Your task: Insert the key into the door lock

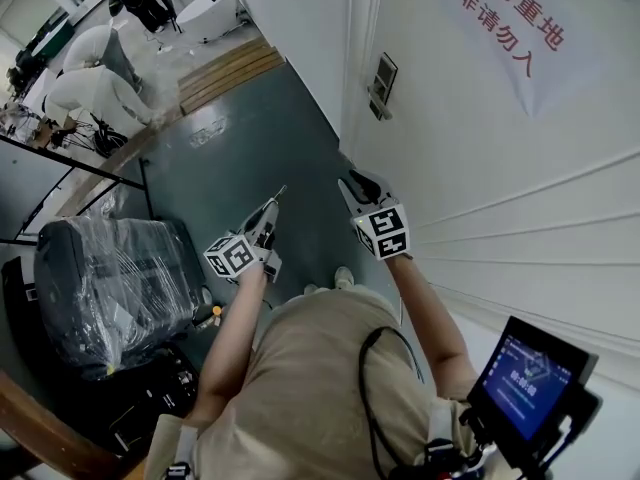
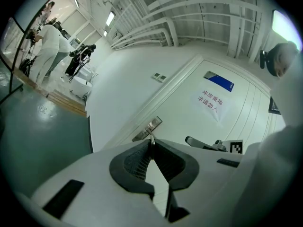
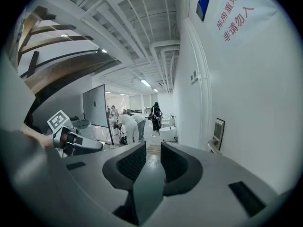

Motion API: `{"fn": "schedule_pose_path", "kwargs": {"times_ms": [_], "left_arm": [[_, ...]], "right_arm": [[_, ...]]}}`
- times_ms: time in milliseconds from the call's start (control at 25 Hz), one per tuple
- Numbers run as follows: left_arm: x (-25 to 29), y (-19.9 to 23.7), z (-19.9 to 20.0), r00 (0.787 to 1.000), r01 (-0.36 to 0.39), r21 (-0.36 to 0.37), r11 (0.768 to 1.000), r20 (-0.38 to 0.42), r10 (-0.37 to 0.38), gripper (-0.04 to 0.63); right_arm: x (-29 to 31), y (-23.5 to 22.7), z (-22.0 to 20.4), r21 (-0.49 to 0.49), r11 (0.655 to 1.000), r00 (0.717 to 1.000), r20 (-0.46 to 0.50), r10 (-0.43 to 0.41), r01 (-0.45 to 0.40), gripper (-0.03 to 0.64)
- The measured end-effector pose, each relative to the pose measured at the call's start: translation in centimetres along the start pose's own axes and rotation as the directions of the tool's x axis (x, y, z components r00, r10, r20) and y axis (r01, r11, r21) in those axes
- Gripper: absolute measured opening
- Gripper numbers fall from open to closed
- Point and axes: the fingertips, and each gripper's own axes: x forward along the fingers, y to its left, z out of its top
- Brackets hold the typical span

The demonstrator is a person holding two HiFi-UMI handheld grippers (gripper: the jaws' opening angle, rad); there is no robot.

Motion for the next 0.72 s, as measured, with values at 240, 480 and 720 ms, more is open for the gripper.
{"fn": "schedule_pose_path", "kwargs": {"times_ms": [240, 480, 720], "left_arm": [[2.2, -0.7, -0.3, 1.0, 0.002, 0.008, 1.0, -0.02, -0.001, 0.034], [4.3, -1.3, -0.5, 1.0, 0.003, 0.015, 1.0, -0.023, -0.002, 0.034], [5.7, -1.8, -1.6, 1.0, 0.008, 0.007, 1.0, -0.019, -0.008, 0.035]], "right_arm": [[-0.2, -2.1, -0.2, 0.015, 1.0, 1.0, 0.003, -0.002, 0.002, 0.104], [-0.8, -4.0, -0.5, 0.026, 1.0, 1.0, 0.01, 0.004, -0.004, 0.104], [-1.5, -5.9, -1.9, 0.035, 0.999, 1.0, 0.001, -0.005, 0.005, 0.104]]}}
